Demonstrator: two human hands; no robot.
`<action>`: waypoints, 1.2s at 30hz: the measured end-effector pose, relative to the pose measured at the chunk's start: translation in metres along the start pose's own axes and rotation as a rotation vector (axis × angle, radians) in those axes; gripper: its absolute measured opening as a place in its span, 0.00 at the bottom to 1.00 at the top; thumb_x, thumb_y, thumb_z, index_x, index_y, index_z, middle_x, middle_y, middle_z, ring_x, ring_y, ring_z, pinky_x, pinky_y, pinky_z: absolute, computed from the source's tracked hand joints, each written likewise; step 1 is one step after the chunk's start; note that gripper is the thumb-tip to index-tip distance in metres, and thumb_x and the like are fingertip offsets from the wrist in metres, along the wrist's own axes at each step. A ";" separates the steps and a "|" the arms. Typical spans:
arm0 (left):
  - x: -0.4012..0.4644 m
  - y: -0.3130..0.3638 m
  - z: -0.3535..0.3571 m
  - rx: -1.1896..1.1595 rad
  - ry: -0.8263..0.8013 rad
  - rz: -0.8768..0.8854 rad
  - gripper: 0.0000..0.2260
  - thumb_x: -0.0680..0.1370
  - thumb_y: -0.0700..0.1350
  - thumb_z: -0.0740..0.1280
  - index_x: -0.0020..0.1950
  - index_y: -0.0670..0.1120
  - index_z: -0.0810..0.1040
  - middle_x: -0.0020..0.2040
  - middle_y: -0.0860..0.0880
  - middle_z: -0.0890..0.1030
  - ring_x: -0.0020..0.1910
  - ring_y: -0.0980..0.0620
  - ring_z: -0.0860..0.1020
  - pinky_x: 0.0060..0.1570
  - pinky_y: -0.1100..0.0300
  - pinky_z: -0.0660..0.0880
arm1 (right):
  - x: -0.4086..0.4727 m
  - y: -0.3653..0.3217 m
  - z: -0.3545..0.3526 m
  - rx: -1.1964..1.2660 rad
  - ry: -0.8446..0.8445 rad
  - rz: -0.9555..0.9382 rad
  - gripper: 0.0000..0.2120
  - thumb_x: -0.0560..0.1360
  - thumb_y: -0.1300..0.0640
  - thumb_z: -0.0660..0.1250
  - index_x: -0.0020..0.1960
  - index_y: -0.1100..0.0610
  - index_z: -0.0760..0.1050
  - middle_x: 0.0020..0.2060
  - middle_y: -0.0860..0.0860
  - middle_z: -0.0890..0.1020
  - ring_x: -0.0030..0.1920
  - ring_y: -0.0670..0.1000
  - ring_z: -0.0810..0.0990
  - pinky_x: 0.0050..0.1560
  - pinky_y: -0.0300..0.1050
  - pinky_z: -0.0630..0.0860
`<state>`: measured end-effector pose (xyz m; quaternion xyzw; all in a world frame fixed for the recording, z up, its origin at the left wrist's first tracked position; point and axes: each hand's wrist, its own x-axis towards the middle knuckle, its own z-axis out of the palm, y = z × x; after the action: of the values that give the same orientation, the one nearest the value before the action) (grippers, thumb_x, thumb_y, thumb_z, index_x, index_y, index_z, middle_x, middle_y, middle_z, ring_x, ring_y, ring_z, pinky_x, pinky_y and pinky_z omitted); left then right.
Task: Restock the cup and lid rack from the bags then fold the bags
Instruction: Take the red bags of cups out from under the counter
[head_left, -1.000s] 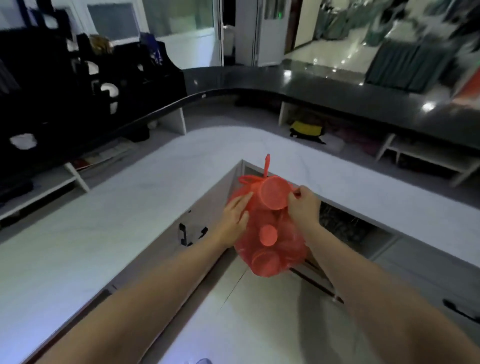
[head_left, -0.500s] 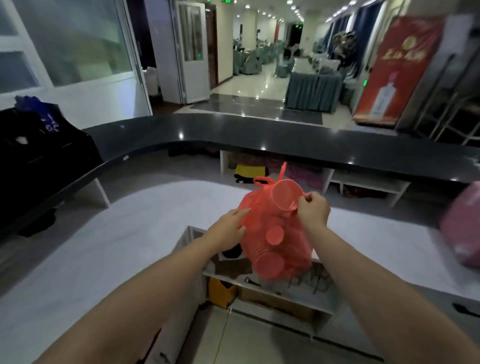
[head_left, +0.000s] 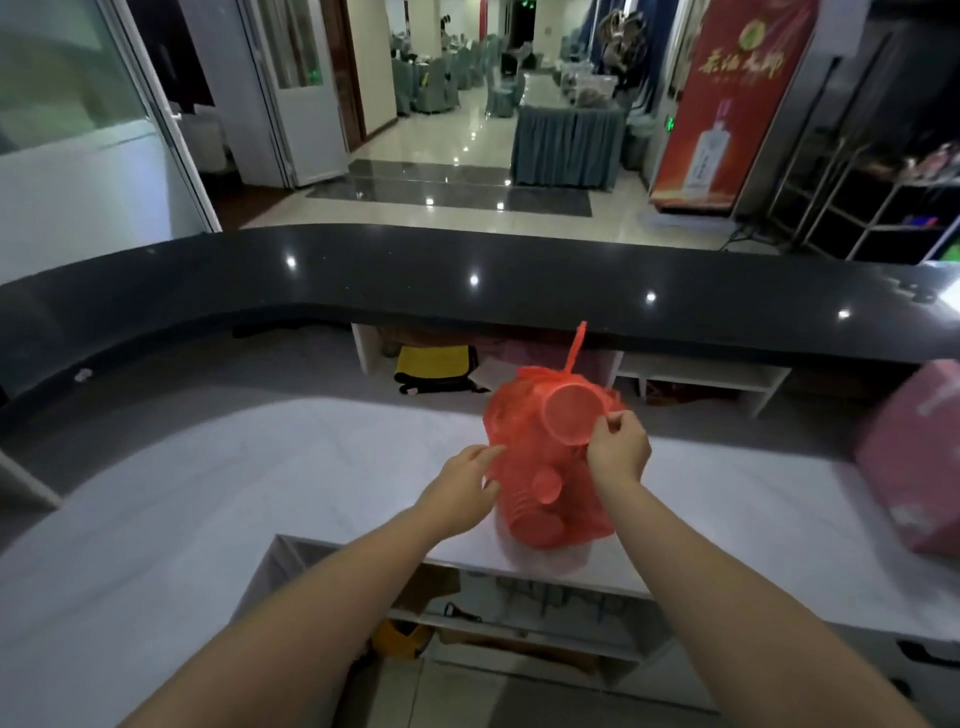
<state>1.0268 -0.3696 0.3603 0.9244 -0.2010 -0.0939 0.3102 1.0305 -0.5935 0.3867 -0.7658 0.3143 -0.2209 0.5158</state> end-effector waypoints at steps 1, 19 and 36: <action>0.009 0.003 0.011 -0.032 -0.001 -0.012 0.26 0.82 0.46 0.62 0.80 0.56 0.61 0.78 0.50 0.64 0.74 0.51 0.66 0.70 0.60 0.65 | 0.005 0.010 0.002 -0.018 -0.033 -0.005 0.05 0.80 0.60 0.64 0.45 0.56 0.74 0.43 0.55 0.81 0.45 0.56 0.77 0.47 0.46 0.70; -0.006 -0.023 0.084 0.037 -0.028 -0.085 0.14 0.82 0.50 0.63 0.68 0.55 0.77 0.62 0.56 0.80 0.60 0.56 0.77 0.59 0.61 0.75 | -0.023 0.118 -0.025 -0.228 -0.377 -0.297 0.14 0.79 0.66 0.64 0.60 0.51 0.75 0.54 0.46 0.74 0.54 0.49 0.76 0.53 0.41 0.72; -0.244 -0.064 0.056 0.069 0.146 -0.436 0.13 0.81 0.47 0.62 0.63 0.54 0.80 0.57 0.50 0.84 0.56 0.48 0.81 0.51 0.59 0.75 | -0.219 0.096 0.032 -0.445 -0.994 -0.451 0.02 0.81 0.52 0.66 0.49 0.47 0.75 0.40 0.42 0.80 0.39 0.39 0.77 0.37 0.33 0.69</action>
<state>0.8102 -0.2477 0.2891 0.9605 0.0232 -0.0844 0.2643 0.8732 -0.4431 0.2827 -0.9151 -0.0973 0.1315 0.3685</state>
